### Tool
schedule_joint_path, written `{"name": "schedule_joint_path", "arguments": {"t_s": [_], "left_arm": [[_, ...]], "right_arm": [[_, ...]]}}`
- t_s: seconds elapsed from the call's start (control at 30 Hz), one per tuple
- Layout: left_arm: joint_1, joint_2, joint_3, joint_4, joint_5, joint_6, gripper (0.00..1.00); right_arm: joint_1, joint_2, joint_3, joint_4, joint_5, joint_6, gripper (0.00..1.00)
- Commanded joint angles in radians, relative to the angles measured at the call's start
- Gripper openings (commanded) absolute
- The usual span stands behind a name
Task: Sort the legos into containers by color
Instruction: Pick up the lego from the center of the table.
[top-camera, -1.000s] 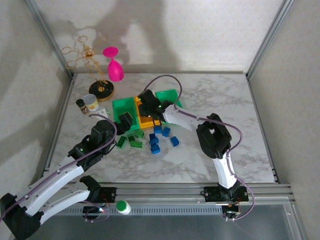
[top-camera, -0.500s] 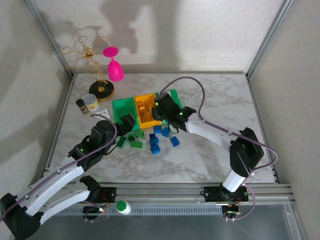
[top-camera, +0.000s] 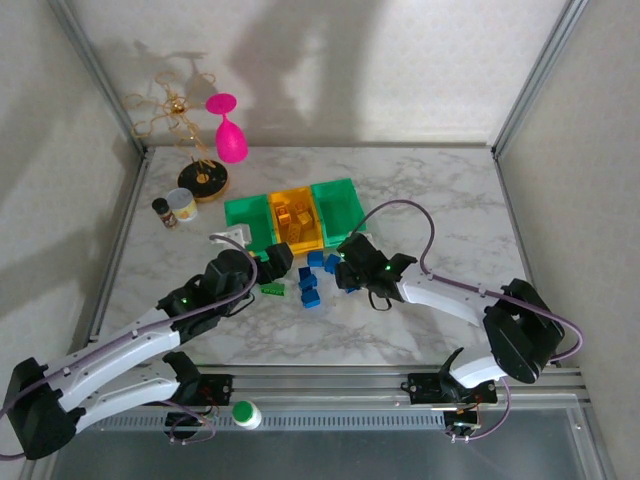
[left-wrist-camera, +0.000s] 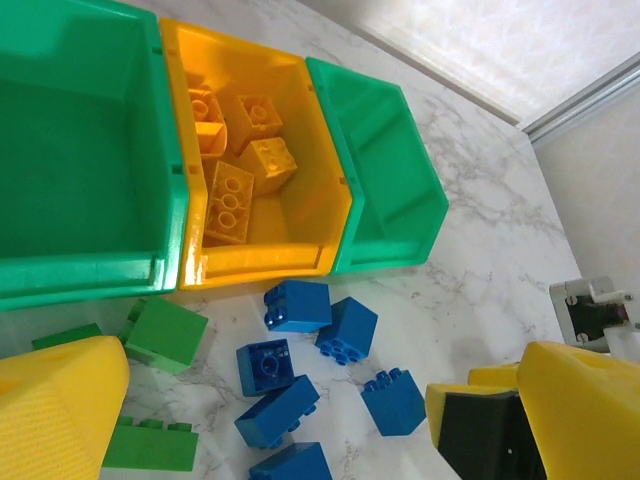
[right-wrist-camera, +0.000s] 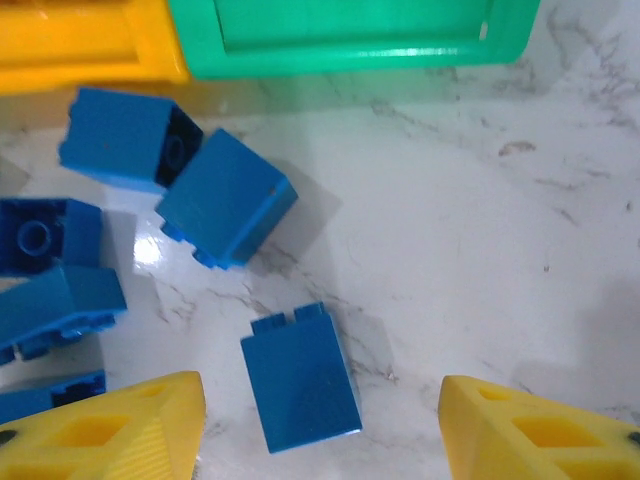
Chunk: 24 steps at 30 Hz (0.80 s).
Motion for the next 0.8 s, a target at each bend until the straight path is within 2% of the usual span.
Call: {"name": "schedule_joint_path", "arguments": {"t_s": [0.0, 0.27, 0.6, 0.77], "left_arm": [[-0.009, 0.015, -0.005, 0.035, -0.017, -0.014, 1.0], [-0.01, 0.026, 0.002, 0.023, -0.033, -0.008, 1.0], [-0.01, 0.024, 0.012, 0.009, -0.051, 0.0, 1.0], [-0.01, 0.024, 0.015, 0.011, -0.055, 0.002, 1.0]], "right_arm": [[0.004, 0.038, -0.007, 0.027, -0.015, -0.017, 0.65], [0.007, 0.138, 0.015, 0.057, -0.029, -0.063, 0.63], [0.01, 0.215, 0.049, 0.058, -0.013, -0.075, 0.48], [0.01, 0.218, 0.056, 0.05, -0.008, -0.072, 0.36]]}}
